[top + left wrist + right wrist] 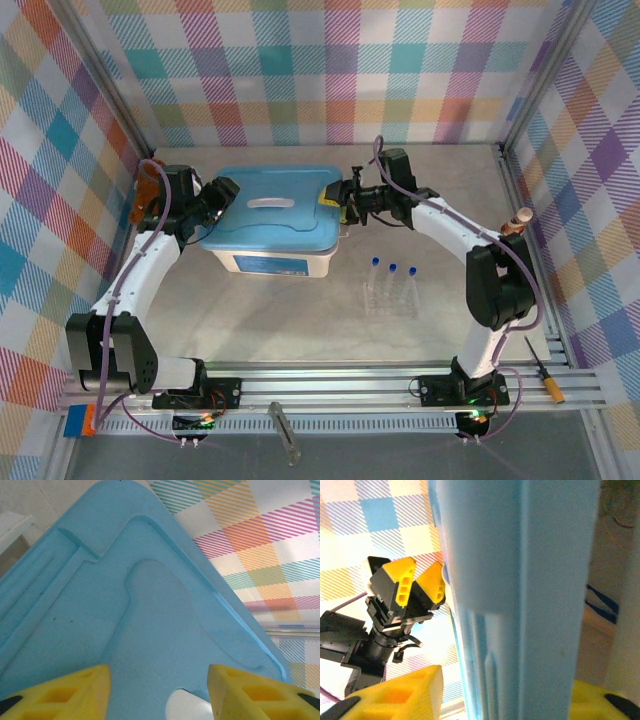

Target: Organize the chemistry lab equipment

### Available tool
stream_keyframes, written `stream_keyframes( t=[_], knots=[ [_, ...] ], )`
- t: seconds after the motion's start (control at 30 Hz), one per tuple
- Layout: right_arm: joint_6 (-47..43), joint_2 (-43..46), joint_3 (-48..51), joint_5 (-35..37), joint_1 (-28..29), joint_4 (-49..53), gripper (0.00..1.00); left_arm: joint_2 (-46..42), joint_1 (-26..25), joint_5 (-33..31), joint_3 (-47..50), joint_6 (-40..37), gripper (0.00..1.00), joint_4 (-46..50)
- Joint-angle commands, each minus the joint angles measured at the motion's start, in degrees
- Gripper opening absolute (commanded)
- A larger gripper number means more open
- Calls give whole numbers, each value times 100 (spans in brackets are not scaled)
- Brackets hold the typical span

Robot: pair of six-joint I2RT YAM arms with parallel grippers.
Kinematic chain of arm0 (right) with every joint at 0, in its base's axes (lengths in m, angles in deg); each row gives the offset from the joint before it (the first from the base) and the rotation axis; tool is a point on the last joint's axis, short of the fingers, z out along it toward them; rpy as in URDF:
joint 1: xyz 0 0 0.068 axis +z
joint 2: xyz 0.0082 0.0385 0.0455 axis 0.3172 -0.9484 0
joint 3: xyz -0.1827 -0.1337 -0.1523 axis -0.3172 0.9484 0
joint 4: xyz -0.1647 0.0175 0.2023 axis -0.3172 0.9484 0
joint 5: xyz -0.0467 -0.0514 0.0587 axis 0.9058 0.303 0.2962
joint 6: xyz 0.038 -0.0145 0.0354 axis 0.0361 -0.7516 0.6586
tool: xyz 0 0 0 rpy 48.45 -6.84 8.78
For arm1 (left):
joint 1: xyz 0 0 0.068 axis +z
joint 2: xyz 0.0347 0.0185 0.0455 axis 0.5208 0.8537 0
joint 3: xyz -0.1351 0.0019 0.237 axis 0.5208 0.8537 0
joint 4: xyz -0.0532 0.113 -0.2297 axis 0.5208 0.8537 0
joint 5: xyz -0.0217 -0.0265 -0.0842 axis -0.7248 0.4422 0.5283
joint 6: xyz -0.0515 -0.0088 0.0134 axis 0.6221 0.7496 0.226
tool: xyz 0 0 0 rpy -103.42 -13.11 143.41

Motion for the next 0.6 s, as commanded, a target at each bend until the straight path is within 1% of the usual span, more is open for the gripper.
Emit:
stream_keyframes(
  t=[0.0,0.13,0.27,0.33,0.43,0.5,0.57],
  knots=[
    [-578,352,-374,246,-65,837,48,150,-85,-14,109,-68,54,93],
    [-927,525,-592,465,-112,1372,52,175,-92,4,90,-74,53,98],
    [-1338,724,-739,881,-170,2034,52,196,-107,36,59,-67,53,95],
    [-1479,831,-759,1093,-171,2200,53,200,-119,15,45,-83,53,101],
    [-1548,910,-738,1241,-171,2208,54,180,-128,-3,47,-94,53,98],
    [-1477,885,-688,1188,-162,2088,54,191,-141,12,27,-106,54,99],
    [-1470,868,-679,1204,-151,2042,55,192,-154,12,3,-123,54,301]
  ],
)
